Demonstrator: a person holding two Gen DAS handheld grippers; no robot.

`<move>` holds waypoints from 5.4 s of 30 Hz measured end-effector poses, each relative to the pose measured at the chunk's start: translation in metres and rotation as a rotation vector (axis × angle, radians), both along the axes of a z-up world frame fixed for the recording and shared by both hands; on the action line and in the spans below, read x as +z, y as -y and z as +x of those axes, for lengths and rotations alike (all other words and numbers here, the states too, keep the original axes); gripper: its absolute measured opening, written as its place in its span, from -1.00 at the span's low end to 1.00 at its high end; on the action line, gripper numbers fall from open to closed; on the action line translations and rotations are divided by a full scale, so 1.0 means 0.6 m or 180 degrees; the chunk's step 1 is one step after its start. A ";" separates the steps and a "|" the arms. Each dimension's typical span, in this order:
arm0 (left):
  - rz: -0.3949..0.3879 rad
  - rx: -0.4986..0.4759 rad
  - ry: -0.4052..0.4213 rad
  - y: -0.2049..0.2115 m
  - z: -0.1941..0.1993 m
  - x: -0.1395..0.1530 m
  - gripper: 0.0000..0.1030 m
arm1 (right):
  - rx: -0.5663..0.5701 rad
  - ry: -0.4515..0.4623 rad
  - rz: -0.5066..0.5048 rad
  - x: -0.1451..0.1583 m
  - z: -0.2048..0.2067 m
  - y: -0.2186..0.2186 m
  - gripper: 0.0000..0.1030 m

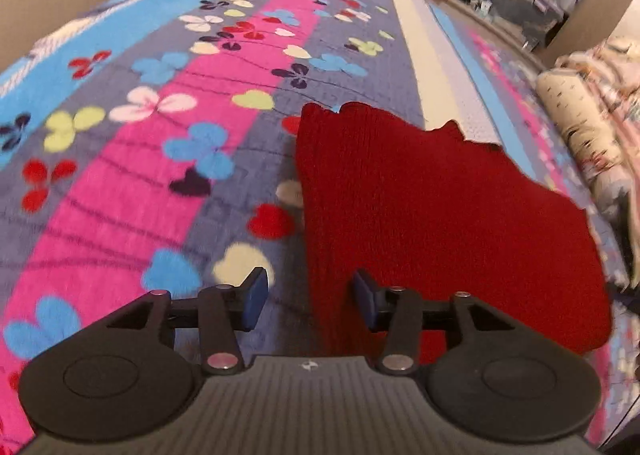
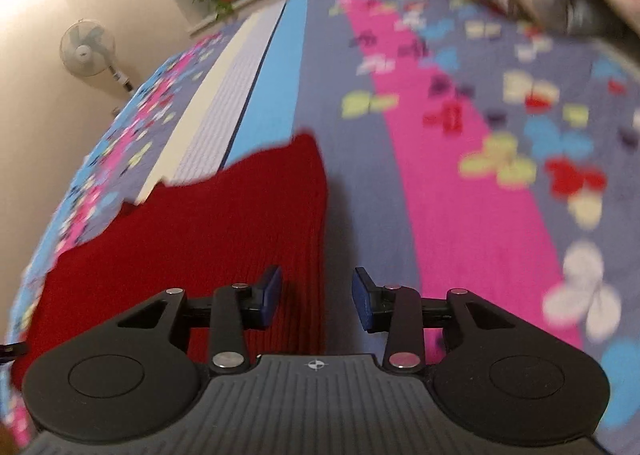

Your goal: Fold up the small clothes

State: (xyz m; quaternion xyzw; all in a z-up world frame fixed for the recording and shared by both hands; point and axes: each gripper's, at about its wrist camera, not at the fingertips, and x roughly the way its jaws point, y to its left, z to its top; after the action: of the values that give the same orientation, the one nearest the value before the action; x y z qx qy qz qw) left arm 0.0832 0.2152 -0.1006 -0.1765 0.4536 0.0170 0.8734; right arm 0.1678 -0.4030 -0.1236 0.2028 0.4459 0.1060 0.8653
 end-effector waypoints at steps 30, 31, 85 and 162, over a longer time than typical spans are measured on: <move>-0.0163 -0.0358 0.0288 0.002 -0.148 0.039 -0.73 | 0.0022 0.0221 -0.0285 0.064 -0.135 0.009 -0.84; -0.0098 -0.0483 0.0240 0.016 -0.143 0.035 -0.73 | 0.0148 0.0243 -0.0274 0.062 -0.135 -0.002 -0.84; 0.0544 0.0912 0.0320 -0.226 -0.293 0.045 0.18 | 0.1327 0.1044 -0.0594 0.067 -0.256 -0.576 -0.79; 0.0196 -0.1072 0.0868 0.443 0.021 0.068 0.63 | 0.0610 0.0468 -0.0439 0.080 -0.051 -0.029 -0.56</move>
State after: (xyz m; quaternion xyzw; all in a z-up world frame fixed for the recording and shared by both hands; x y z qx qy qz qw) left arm 0.0955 -0.0508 -0.0596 -0.0722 0.3535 -0.1393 0.9222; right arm 0.1374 -0.3855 -0.0755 0.0910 0.4048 0.1718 0.8935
